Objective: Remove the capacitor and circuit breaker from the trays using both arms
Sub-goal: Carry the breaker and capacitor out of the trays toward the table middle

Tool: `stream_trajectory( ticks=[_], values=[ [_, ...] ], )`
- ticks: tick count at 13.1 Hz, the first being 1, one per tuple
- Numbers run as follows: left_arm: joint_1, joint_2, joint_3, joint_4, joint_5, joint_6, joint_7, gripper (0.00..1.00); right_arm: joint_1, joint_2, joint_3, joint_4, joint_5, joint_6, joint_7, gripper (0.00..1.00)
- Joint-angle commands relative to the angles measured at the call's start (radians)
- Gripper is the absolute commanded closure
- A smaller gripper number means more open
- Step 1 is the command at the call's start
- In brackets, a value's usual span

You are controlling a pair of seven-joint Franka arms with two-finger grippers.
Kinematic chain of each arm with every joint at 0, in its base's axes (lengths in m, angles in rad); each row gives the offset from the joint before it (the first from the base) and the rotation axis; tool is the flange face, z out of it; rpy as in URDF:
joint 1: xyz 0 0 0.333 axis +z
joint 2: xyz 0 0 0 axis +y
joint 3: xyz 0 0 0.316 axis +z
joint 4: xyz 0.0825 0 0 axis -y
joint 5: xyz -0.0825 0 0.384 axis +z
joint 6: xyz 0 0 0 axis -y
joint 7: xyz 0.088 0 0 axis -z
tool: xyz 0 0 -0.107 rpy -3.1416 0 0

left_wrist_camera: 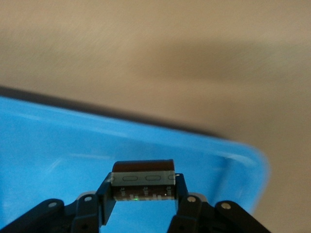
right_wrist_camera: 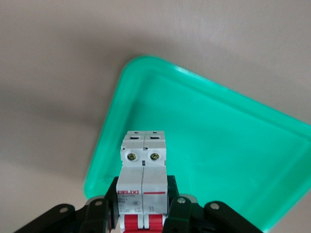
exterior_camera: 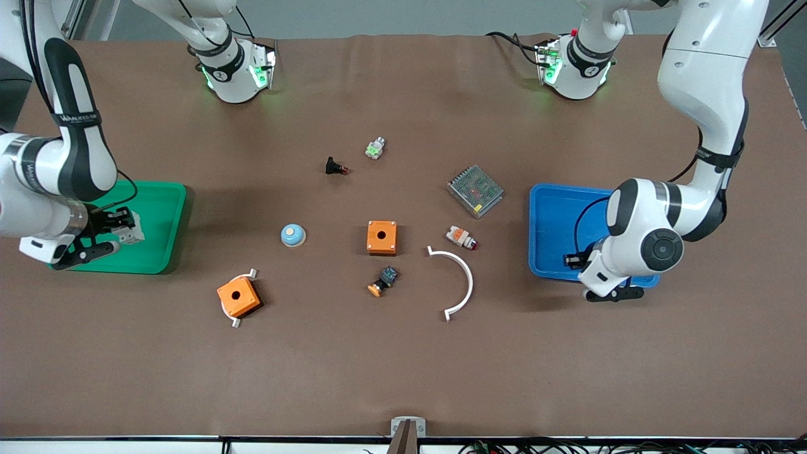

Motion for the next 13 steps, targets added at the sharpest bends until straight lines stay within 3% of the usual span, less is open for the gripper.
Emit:
stream_trajectory(
  ticks=[1,5,7,13],
  values=[
    [-0.101,0.082,0.006,0.168,-0.050,-0.009,-0.145,1.00,0.096,0.004,0.007,0.055,0.047,-0.053,0.143,0.96],
    [-0.206,0.147,0.006,0.296,-0.069,0.005,-0.399,1.00,0.340,0.017,0.010,0.099,0.075,-0.043,0.595,0.95],
    [-0.258,0.158,0.006,0.312,-0.101,0.057,-0.475,1.00,0.455,0.079,0.009,0.156,0.156,-0.032,0.786,0.95],
    [-0.395,0.210,0.006,0.313,-0.104,0.288,-0.680,0.99,0.602,0.253,0.010,0.224,0.210,0.173,1.036,0.96]
  ],
)
